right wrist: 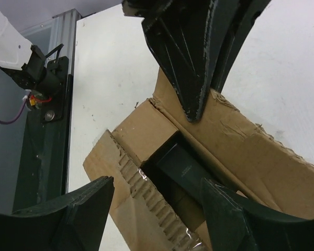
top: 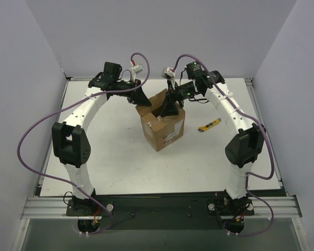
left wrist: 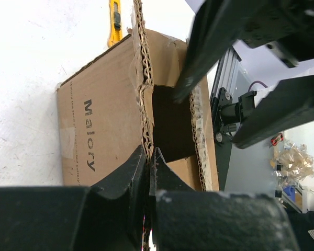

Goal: Unpack the express box

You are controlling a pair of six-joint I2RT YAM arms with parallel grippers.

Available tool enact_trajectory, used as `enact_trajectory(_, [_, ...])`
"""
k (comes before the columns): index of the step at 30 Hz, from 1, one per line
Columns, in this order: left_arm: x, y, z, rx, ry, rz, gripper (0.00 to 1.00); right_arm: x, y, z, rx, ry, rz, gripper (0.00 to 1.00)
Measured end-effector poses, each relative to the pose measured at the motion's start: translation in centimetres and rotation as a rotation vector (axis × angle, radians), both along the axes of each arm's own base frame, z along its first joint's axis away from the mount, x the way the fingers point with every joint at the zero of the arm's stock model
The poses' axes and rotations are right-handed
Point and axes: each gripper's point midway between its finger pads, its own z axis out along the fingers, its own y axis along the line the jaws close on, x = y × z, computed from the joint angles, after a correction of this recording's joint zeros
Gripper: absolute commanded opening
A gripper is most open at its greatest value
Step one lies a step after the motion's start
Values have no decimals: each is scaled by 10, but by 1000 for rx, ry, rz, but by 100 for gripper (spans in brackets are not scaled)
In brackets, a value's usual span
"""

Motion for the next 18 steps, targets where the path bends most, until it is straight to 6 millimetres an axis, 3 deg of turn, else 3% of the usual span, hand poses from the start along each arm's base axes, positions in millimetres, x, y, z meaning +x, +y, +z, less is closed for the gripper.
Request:
enact_trajectory(5, [0, -1, 1, 13, -21, -8, 0, -2, -1, -14, -24, 54, 8, 60])
enact_trajectory(14, [13, 3, 2, 70, -98, 13, 0, -7, -4, -3, -47, 52, 52, 42])
enact_trajectory(18, [19, 5, 1, 87, -112, 27, 0, -15, -9, 4, -64, 49, 73, 39])
